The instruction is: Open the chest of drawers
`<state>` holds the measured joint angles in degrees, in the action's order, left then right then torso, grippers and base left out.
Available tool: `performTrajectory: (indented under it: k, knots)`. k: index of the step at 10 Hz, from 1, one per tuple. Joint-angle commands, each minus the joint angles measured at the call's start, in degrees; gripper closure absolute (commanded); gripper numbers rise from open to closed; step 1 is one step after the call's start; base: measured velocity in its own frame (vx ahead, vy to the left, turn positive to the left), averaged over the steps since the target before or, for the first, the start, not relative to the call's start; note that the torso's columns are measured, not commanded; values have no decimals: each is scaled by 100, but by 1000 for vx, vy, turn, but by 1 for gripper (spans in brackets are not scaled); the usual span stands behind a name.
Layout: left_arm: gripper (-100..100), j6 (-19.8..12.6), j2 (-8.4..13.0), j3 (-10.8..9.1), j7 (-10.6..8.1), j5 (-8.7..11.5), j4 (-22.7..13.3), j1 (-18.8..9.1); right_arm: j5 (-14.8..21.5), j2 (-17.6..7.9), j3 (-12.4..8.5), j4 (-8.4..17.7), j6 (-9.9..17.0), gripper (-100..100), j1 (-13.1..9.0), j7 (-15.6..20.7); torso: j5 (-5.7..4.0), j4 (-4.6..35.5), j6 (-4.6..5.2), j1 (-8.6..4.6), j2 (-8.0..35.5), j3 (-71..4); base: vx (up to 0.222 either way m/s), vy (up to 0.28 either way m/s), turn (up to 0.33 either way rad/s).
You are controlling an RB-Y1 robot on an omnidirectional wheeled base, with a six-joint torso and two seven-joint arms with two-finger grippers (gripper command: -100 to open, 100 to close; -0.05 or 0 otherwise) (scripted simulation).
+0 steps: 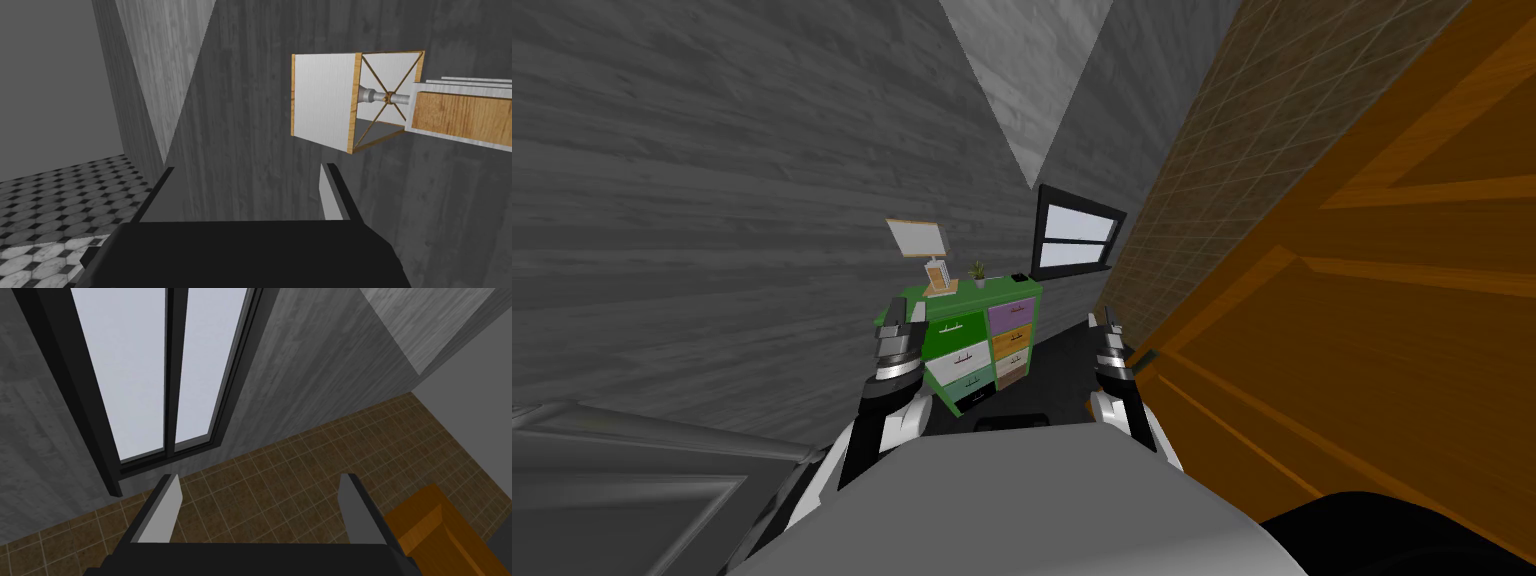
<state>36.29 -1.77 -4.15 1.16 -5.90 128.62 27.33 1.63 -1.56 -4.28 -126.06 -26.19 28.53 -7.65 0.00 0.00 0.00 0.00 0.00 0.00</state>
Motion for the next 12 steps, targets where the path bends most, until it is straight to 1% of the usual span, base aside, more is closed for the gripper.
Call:
performTrajectory:
  k: [1,3,9,10,11,12]
  knots:
    - [0,0,0,0,0,0,0,0,0,0,0,0,0,0,0,0,0,235,0,0,232,-467,0,0,0]
    - [0,0,0,0,0,0,1,0,0,0,0,-1,0,0,0,0,0,1006,0,0,1003,-2014,0,0,0]
    - [0,1,0,0,0,0,2,0,0,0,0,-2,-1,0,0,0,0,3537,0,0,3539,-7073,0,0,0]
    - [-100,-3,177,-4,8,-1,-54,-9,0,0,0,-2,-1,0,0,0,0,3960,0,0,3962,-7919,10,-13,5]
    - [-100,-6,306,-8,16,-2,-109,-18,0,0,0,0,0,0,0,0,0,4149,0,-2,4153,-8314,15,-30,8]
    - [-100,-11,435,-14,27,-4,-183,-30,0,1,0,1,0,0,1,0,-1,4204,0,-6,4205,-8427,18,-41,9]
